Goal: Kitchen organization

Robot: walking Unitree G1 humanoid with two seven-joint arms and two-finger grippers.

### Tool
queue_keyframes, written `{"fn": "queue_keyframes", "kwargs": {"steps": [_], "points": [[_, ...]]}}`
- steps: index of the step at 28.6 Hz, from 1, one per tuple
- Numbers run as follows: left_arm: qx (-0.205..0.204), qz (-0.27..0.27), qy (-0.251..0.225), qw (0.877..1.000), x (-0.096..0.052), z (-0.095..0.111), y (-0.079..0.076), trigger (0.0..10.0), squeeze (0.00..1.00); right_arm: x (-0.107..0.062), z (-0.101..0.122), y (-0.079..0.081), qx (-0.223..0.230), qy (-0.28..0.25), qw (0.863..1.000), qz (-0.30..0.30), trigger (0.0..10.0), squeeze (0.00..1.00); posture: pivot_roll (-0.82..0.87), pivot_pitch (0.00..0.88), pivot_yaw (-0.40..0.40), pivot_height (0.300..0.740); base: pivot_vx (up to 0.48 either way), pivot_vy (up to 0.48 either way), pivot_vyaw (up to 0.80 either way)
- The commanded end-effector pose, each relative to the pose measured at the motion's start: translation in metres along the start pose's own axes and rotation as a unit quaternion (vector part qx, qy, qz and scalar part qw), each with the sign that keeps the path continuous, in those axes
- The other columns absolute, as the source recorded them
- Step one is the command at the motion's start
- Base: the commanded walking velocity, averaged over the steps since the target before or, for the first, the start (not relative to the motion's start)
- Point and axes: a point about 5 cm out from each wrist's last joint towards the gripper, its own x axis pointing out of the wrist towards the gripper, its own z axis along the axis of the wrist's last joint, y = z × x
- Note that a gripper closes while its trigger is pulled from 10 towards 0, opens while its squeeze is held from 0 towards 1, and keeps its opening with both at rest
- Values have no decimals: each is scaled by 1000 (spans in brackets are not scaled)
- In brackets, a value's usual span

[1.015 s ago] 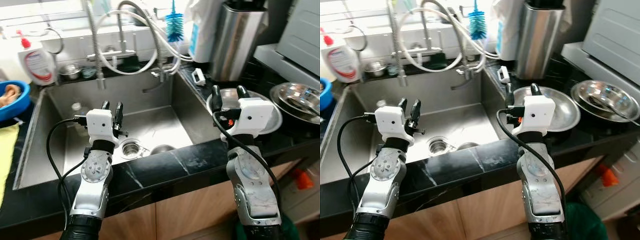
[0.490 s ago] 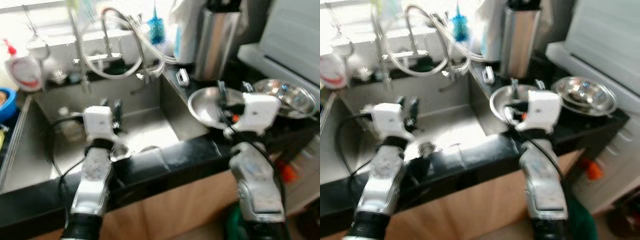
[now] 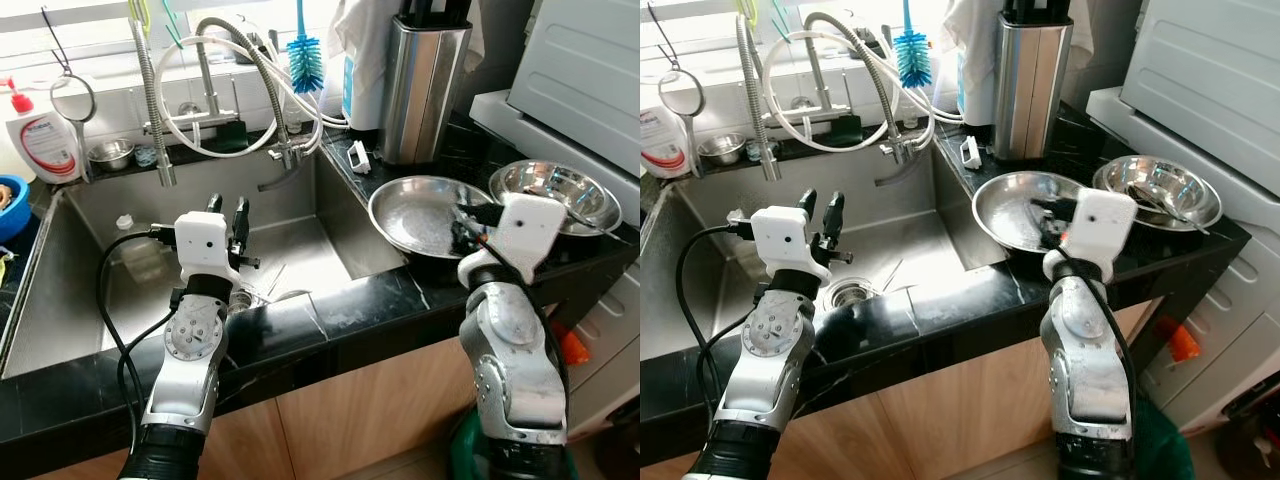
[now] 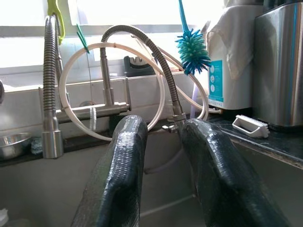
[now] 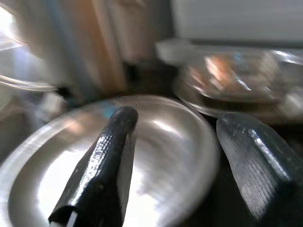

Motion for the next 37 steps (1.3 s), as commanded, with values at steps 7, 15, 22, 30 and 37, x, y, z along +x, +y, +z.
{"fn": "queue_keyframes", "kwargs": {"steps": [7, 15, 22, 30, 37], "points": [[0, -2, -5, 1000, 2, 2, 3, 10000, 0, 3, 9, -14, -3, 17, 998, -53, 10000, 1000, -135, 0, 32, 740, 0, 0, 0], [0, -5, -1, 1000, 1, 1, 2, 10000, 0, 11, 14, -21, 23, 33, 996, -80, 10000, 0, -134, 0, 36, 740, 0, 0, 0], [2, -5, -1, 1000, 2, 1, 4, 10000, 0, 16, 13, -17, 69, 56, 992, -87, 10000, 0, -131, 3, 39, 740, 0, 0, 0], [3, -6, -1, 1000, 3, 2, 5, 10000, 0, 25, 13, -9, 96, 78, 990, -72, 10000, 0, -135, 0, 44, 740, 0, 0, 0], [5, -10, -2, 1000, 3, 2, 5, 10000, 0, 29, 11, -8, 107, 96, 987, -69, 10000, 0, -128, 0, 49, 740, 0, 0, 0]]}}
